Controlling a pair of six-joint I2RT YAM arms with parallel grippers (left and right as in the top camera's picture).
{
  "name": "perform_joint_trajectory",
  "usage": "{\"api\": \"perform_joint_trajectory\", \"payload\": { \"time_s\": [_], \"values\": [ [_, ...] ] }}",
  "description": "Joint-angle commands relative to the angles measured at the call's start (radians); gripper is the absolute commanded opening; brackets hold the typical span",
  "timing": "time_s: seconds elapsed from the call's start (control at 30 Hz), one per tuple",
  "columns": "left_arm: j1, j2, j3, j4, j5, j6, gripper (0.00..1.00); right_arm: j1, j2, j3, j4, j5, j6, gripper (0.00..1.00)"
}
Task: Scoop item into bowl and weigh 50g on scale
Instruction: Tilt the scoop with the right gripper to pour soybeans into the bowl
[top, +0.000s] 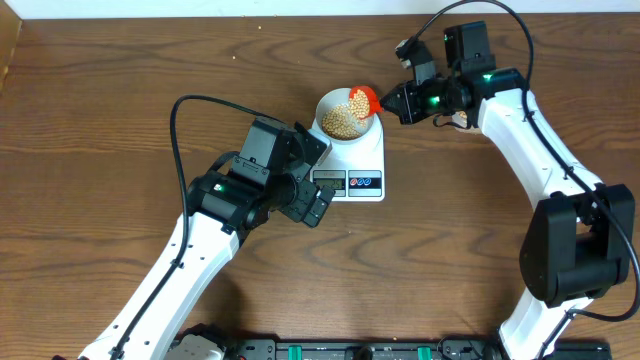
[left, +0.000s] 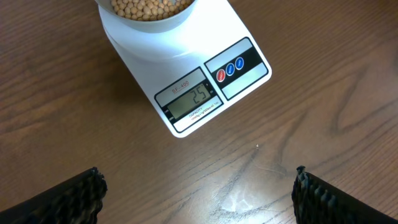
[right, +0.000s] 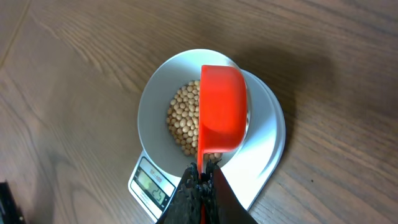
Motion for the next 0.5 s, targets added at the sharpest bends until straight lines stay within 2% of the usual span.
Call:
{"api": "perform_joint_trajectory", "payload": {
  "time_s": [0.0,0.27,0.47],
  "values": [
    [0.005,0.002,0.002,0.0,0.005,0.017,0.98,0.026,-0.019,0.017,0.003,-0.007,-0.048,0.01],
    [0.005,0.002,0.002,0.0,0.005,0.017,0.98,0.031,-0.019,0.017,0.003,-0.008,-0.049,0.01],
    [0.005,0.002,0.002,0.0,0.005,0.017,0.98,0.031,-0.019,0.017,0.005,-0.008,-0.117,0.01]
  ]
}}
